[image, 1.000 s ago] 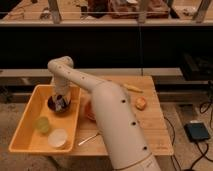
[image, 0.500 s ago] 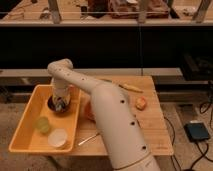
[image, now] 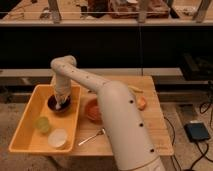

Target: Place towel in red bowl

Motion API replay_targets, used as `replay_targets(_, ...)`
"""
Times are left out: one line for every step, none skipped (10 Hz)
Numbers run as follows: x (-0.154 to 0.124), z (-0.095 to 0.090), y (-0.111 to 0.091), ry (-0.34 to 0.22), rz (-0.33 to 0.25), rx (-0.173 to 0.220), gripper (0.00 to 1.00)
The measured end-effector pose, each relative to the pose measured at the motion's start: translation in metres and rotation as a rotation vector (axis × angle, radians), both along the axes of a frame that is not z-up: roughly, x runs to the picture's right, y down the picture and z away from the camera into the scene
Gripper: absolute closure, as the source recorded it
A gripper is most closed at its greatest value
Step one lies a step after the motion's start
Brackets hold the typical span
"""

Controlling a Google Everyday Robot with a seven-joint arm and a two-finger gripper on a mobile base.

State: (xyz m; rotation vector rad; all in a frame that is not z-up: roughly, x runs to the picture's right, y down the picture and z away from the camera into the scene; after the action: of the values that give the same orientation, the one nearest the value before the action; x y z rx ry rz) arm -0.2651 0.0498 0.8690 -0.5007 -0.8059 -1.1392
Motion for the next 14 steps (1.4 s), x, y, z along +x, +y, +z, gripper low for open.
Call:
replay_targets(0.002,-0.014,-0.015,-0.018,0.033,0.024,1.00)
replay_targets(0.004,-0.029,-0.031,-0.035,0.058,0.050,1.00)
replay_targets(0.004,-0.044,-0.044,-0.050,0.075,0.075,1.00)
replay_targets(0.007,-0.066,-0.065,-0.066,0.102,0.115,1.00)
replay_targets(0.012,-0.086,-0.083,-0.071,0.121,0.151,1.00)
replay_targets(0.020,-0.105,-0.097,-0.066,0.137,0.180,1.00)
replay_targets(0.028,-0.121,-0.109,-0.057,0.149,0.197,1.00)
replay_targets(0.045,-0.141,-0.120,-0.033,0.163,0.204,1.00)
replay_targets(0.055,-0.155,-0.124,-0.016,0.172,0.204,1.00)
replay_targets(0.062,-0.165,-0.124,-0.001,0.179,0.200,1.00)
replay_targets(0.074,-0.175,-0.121,0.022,0.190,0.193,1.00)
replay_targets(0.091,-0.183,-0.110,0.055,0.205,0.177,1.00)
replay_targets(0.101,-0.185,-0.100,0.076,0.215,0.164,1.00)
replay_targets(0.112,-0.185,-0.085,0.102,0.225,0.143,1.00)
